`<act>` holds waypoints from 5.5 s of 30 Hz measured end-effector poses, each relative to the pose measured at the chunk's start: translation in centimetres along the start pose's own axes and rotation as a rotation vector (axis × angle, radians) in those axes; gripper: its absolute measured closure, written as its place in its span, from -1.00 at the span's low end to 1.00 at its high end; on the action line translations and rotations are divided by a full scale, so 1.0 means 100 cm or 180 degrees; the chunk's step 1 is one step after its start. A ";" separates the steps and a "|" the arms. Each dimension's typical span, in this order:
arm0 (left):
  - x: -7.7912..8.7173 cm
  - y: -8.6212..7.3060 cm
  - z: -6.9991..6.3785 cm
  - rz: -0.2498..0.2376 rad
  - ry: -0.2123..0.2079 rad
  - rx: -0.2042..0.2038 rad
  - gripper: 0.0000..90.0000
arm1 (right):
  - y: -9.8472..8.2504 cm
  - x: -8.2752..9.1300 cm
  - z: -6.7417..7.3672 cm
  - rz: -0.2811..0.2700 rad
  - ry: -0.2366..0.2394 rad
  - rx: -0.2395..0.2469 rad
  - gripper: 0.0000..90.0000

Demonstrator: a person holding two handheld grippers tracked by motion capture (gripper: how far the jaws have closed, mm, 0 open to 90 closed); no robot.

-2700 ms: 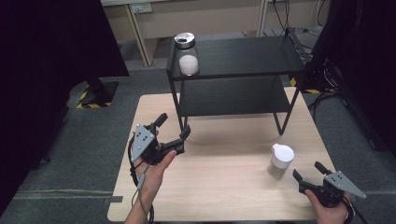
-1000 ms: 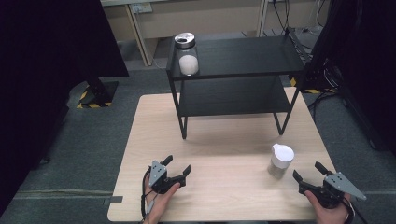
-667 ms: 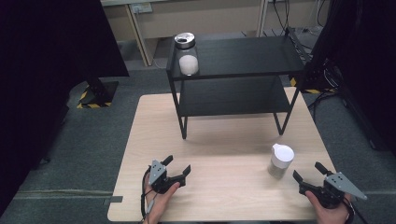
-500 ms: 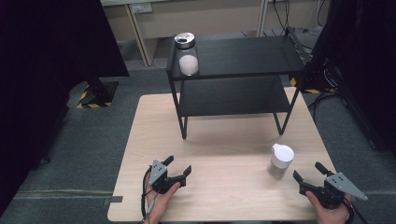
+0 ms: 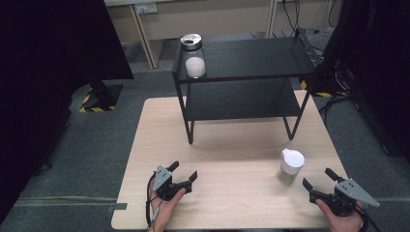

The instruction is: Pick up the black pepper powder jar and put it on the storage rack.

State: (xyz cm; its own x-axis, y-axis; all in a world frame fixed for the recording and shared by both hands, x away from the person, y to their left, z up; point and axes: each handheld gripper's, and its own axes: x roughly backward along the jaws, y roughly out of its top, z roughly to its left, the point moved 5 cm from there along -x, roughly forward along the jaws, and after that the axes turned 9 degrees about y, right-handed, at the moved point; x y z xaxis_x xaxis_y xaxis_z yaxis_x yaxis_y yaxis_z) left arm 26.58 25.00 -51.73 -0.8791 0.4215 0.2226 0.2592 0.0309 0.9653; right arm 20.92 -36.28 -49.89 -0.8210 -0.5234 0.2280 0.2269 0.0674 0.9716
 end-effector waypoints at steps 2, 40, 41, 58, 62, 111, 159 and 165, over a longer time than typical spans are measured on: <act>0.000 0.000 0.000 0.0003 0.0002 0.0004 -0.76 | 0.003 0.000 0.002 -0.0040 0.0049 0.0022 -0.84; -0.001 0.001 -0.001 0.0035 0.0034 0.0005 -0.76 | 0.026 -0.058 0.012 0.0273 0.0392 0.0277 -0.50; -0.001 0.002 -0.001 0.0036 0.0034 0.0002 -0.76 | 0.026 -0.058 0.012 0.0275 0.0394 0.0295 -0.49; -0.001 0.001 -0.002 0.0026 0.0035 -0.0027 -0.75 | 0.022 -0.061 0.014 0.0247 0.0402 0.0244 -0.32; -0.001 0.001 -0.002 0.0027 0.0035 -0.0026 -0.75 | 0.021 -0.061 0.015 0.0230 0.0385 0.0183 -0.31; -0.001 0.001 -0.003 0.0029 0.0054 -0.0017 -0.75 | 0.095 -0.047 0.028 -0.0527 0.0516 0.0535 -0.31; -0.002 0.002 -0.002 0.0040 0.0056 0.0002 -0.75 | 0.170 -0.051 0.030 -0.1102 0.0401 0.0604 -0.31; -0.002 0.002 -0.003 0.0041 0.0057 -0.0006 -0.75 | 0.177 -0.053 0.029 -0.1136 0.0395 0.0559 -0.31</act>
State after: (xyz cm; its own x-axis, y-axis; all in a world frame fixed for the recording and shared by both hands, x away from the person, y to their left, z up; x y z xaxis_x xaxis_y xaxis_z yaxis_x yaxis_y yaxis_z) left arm 26.66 24.70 -51.56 -0.8828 0.4055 0.2373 0.2697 0.0239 0.9626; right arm 27.76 -29.85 -33.69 -0.7601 -0.6379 -0.1240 -0.1621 0.0013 0.9868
